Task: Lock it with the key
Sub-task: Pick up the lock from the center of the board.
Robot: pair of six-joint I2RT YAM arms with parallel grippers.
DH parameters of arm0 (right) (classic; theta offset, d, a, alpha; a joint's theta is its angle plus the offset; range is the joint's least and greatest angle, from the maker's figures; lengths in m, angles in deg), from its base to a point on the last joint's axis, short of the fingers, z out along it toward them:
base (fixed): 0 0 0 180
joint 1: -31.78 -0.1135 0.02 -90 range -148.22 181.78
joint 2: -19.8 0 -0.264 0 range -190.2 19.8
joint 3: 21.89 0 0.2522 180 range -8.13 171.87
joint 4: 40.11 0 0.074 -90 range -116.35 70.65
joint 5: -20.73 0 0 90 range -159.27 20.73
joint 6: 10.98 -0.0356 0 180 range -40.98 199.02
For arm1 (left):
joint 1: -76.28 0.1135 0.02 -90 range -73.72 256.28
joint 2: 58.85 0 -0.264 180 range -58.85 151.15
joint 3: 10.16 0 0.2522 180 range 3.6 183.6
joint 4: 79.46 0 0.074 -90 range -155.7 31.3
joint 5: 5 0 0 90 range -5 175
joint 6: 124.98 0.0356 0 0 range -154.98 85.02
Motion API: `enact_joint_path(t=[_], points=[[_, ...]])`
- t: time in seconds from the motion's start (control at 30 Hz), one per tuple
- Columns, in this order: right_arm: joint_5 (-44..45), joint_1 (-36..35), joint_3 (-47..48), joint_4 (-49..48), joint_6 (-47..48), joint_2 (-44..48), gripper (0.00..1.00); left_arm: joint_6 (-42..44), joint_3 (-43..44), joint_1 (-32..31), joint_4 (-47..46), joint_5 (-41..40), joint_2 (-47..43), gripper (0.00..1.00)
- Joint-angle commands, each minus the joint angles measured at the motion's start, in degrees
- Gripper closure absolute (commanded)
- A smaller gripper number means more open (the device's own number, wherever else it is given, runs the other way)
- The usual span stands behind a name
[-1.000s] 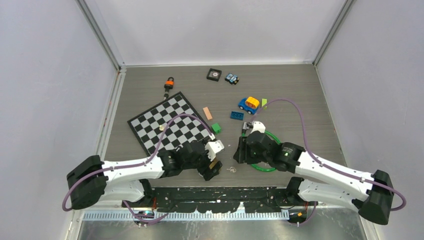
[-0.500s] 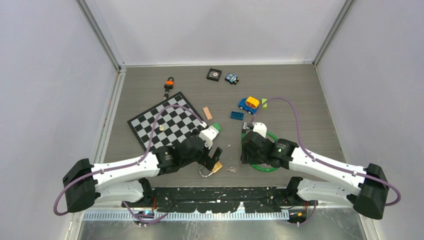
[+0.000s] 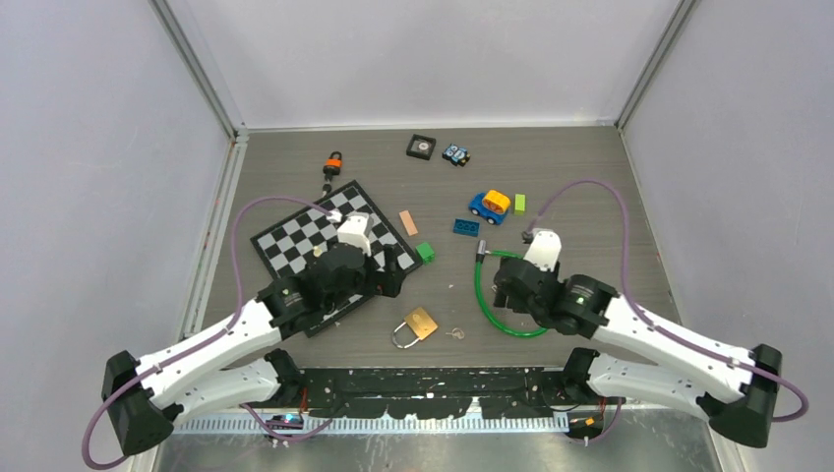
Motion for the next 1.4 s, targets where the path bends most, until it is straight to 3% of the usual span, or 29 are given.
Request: enact_joint_path(t=[0.0,0.13,0.23,0.57,0.93,1.23,1.37], points=[[7.95,0.46,1.29,5.65,-5.27,6.71,0.32,-3.63,1.68,1.56,3.02,-3.59,-2.21,0.00],[9.84,1.30,0.93,9.71,-8.32,8.04,0.33,-4.47,2.10,1.73,5.20,-4.52,-3.32,0.00],[6.01,3.89,1.76,10.67,-6.84,5.37,0.33,-5.17,1.35,1.75,5.59,-4.28,-4.29,0.00],[-3.69,15.38,3.83,4.71,-0.52,1.09,0.33,-5.55,-0.73,1.75,8.13,-3.19,-10.20,0.00],[2.27,15.61,2.97,3.81,0.84,5.54,0.33,3.61,5.42,1.75,17.29,-7.84,-21.17,0.00],[-1.38,15.60,0.66,3.89,-0.49,5.40,0.30,5.07,10.16,1.75,19.72,-11.47,-21.14,0.00],[-6.48,15.60,1.51,3.82,1.37,2.07,0.29,7.69,11.16,2.07,15.64,-13.23,-14.54,0.00]])
